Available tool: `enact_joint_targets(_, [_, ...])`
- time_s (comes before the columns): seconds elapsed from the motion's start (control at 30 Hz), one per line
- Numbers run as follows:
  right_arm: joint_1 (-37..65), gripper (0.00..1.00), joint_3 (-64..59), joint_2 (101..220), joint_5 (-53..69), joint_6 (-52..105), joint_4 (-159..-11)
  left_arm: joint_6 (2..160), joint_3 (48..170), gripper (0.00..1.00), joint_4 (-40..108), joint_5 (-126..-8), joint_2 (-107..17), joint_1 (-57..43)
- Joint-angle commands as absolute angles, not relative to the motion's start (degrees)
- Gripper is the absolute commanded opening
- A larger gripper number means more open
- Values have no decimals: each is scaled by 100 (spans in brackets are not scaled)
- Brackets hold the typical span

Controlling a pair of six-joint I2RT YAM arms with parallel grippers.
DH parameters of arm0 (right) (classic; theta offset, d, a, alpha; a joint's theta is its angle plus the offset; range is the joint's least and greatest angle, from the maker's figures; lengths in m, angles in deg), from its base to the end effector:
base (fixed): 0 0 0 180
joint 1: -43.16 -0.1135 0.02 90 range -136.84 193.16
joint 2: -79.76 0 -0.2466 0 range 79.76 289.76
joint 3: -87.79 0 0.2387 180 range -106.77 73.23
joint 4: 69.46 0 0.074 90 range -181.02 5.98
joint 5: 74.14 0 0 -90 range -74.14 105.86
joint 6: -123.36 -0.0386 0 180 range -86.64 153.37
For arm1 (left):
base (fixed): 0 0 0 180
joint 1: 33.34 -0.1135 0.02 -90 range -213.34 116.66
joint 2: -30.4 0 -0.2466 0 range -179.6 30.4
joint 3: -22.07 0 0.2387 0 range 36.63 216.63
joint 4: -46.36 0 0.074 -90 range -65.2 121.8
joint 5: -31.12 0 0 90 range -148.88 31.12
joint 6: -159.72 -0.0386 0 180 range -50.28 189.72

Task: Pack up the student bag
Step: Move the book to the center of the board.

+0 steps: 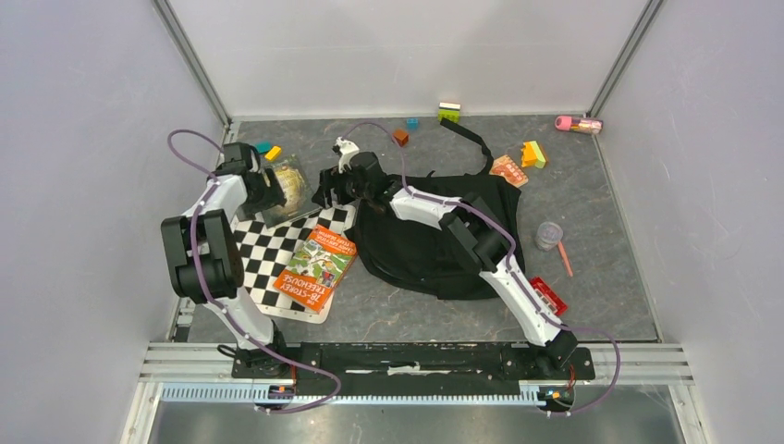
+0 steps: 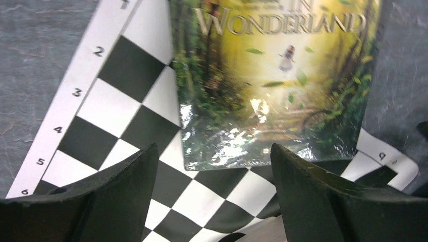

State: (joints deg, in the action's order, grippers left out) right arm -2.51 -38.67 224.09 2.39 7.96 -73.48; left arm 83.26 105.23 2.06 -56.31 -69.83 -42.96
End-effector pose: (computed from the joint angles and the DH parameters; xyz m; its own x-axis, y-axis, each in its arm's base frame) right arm 0.3786 0.4004 0.1425 -0.5985 -0.0157 -0.8010 -0.6531 0.5886 0.4765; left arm 0.3408 0.0595 0.1873 -0.7973 -0.3724 -0.4750 -0.3855 0.9197 -0.0739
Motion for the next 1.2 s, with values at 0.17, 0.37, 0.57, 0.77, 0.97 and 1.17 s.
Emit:
enact_joint_targets(0.17, [-366,84,-4691,23236,-49,-295,-6421,8936,10673,92,556,-5908,-7235,-4625])
enact_joint_targets(0.37, [-493,84,-4771,23392,-5,-302,-6337,8957,10751,92,587,-6192,-7517,-4635])
enact_joint_targets(0.57, [-599,84,-4993,23632,-84,-447,-6163,8976,10682,83,711,-6549,-7511,-4634])
enact_joint_targets(0.77, [-635,79,-4983,23603,-470,-792,-5692,9025,10516,69,907,-7035,-7299,-4626])
enact_joint_targets(0.97, [-676,73,-4061,22671,-638,-695,-5236,9111,10114,63,1080,-7134,-6513,-4626])
enact_joint_targets(1.17, [-736,64,-3299,21849,-879,-656,-5053,9384,9672,61,1233,-7676,-5847,-4625])
